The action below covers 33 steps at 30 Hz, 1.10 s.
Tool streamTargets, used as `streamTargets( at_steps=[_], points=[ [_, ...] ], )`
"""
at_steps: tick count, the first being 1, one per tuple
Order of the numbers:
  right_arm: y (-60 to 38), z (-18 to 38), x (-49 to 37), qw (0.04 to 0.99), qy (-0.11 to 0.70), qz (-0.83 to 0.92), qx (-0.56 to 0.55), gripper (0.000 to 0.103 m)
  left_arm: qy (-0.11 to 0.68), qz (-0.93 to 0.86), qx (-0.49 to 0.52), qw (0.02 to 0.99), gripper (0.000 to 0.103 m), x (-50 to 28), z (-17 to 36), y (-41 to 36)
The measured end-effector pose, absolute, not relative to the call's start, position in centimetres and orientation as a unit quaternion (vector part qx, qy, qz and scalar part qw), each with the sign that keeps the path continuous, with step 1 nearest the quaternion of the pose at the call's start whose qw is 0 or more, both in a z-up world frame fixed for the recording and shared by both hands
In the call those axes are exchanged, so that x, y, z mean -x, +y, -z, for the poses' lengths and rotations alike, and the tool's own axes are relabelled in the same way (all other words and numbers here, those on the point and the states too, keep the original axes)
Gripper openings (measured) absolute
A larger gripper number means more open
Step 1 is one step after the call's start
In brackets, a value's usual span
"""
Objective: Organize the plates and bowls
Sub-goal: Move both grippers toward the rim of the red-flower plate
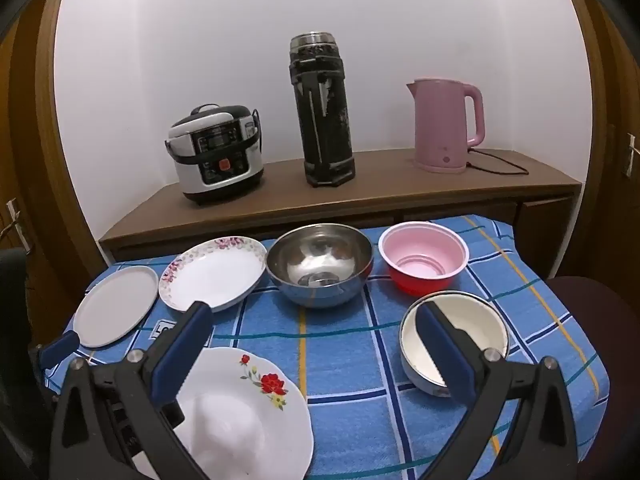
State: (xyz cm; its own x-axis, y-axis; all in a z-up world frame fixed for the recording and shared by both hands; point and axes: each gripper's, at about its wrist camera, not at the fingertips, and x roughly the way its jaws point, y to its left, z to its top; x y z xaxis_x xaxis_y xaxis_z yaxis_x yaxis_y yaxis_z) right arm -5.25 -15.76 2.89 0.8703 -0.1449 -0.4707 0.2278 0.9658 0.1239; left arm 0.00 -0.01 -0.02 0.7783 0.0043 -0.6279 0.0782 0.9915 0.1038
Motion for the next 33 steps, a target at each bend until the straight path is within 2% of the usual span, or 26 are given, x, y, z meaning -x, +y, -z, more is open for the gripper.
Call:
streamTargets(
  at_steps=[7,33],
  points=[
    [-15.5,-2.6,5.0,0.961,0.244,0.105,-0.075,0.103,0.355,0.018,-0.071,0.932,0.102,-0.8,0.4,-0.8],
    [-15.6,-1.6,4.1,0.954,0.274,0.101,-0.07,0.103,0.352,0.031,-0.051,0.934,0.102,-0.5,0.6,0.5]
  ],
)
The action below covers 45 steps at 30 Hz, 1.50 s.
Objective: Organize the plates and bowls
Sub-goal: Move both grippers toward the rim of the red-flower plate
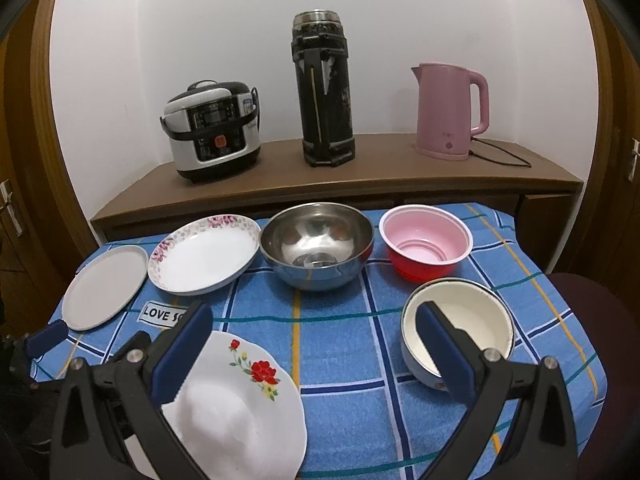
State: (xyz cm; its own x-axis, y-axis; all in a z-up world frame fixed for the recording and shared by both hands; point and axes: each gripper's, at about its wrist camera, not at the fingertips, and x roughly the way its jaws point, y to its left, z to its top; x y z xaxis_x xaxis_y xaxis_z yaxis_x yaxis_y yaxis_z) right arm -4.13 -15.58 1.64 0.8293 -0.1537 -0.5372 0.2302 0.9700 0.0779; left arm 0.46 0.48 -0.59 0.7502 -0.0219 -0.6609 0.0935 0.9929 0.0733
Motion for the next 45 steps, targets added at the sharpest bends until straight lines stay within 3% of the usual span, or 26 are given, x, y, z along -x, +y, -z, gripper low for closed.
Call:
streamTargets(
  at_steps=[15,29,45],
  points=[
    [-15.3,-1.4,2.8,0.942,0.299,0.15,-0.014,0.103,0.36,0.016,-0.06,0.931,0.102,-0.7,0.8,0.5],
    [-17.9,0.8,-1.3,0.92,0.355,0.161,-0.045,0.103,0.363,-0.002,-0.046,0.931,0.102,-1.3,0.8,1.9],
    [-15.7,0.9,-2.7,0.929,0.351,0.111,-0.046,0.103,0.354,-0.012,-0.037,0.934,0.102,-1.1,-0.1,3.6]
  ],
)
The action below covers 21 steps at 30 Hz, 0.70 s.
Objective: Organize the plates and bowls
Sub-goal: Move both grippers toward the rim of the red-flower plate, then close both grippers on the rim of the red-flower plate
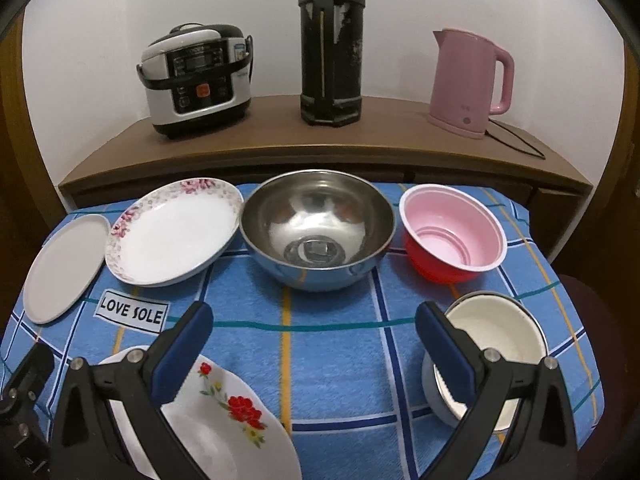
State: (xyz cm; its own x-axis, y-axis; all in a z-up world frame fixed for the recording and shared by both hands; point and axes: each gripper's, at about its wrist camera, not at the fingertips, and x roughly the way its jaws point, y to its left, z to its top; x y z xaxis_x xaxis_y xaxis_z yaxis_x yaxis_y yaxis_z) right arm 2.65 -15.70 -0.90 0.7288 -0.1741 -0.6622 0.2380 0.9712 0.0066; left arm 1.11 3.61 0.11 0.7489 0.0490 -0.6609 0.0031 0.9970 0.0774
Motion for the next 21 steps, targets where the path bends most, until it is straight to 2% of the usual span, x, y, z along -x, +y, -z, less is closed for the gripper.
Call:
streamTargets(
  at_steps=[21],
  points=[
    [-15.5,0.88,-2.52,0.929,0.357,0.081,-0.056,0.102,0.355,-0.011,-0.044,0.934,0.102,-1.25,-0.08,4.1]
  ],
)
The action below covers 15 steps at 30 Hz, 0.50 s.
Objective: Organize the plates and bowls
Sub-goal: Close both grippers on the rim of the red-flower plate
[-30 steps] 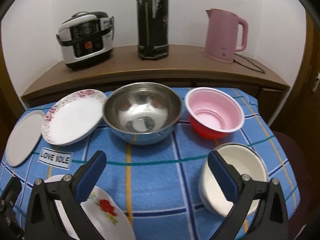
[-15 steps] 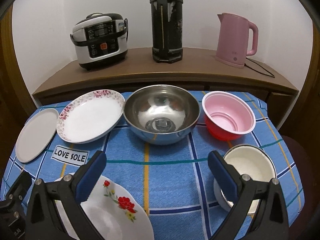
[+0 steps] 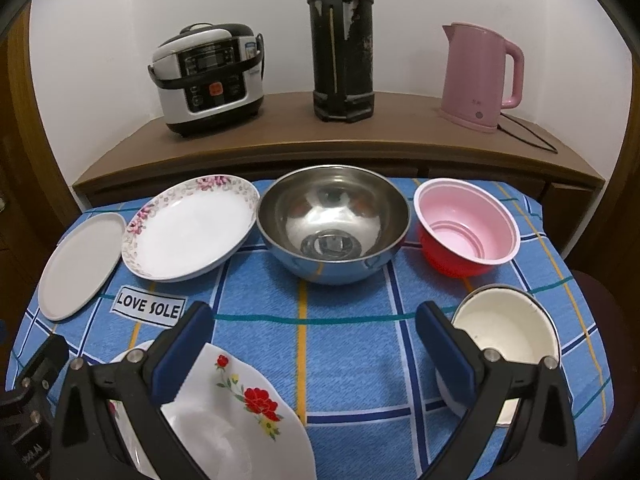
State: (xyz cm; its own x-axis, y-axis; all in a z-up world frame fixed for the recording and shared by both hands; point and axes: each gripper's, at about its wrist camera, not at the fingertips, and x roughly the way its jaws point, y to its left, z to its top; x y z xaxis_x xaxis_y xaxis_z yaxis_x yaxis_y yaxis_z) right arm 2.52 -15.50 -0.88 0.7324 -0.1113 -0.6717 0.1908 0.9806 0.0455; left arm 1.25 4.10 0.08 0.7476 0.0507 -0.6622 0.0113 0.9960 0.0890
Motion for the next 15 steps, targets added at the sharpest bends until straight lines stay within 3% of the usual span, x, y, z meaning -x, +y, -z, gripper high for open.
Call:
streamTargets(
  at_steps=[6,11,15],
  points=[
    [-16.1,1.0,-0.3,0.935,0.35,0.032,-0.046,0.087,0.359,0.006,-0.061,0.931,0.102,-0.2,0.0,5.5],
    [-17.2,1.0,1.8,0.933,0.351,-0.012,-0.076,0.062,0.353,0.015,-0.07,0.933,0.102,0.9,0.4,6.4],
    [-17.0,1.6,2.9,0.933,0.353,-0.019,-0.068,0.06,0.363,0.028,-0.059,0.929,0.102,1.0,1.2,6.6]
  ],
)
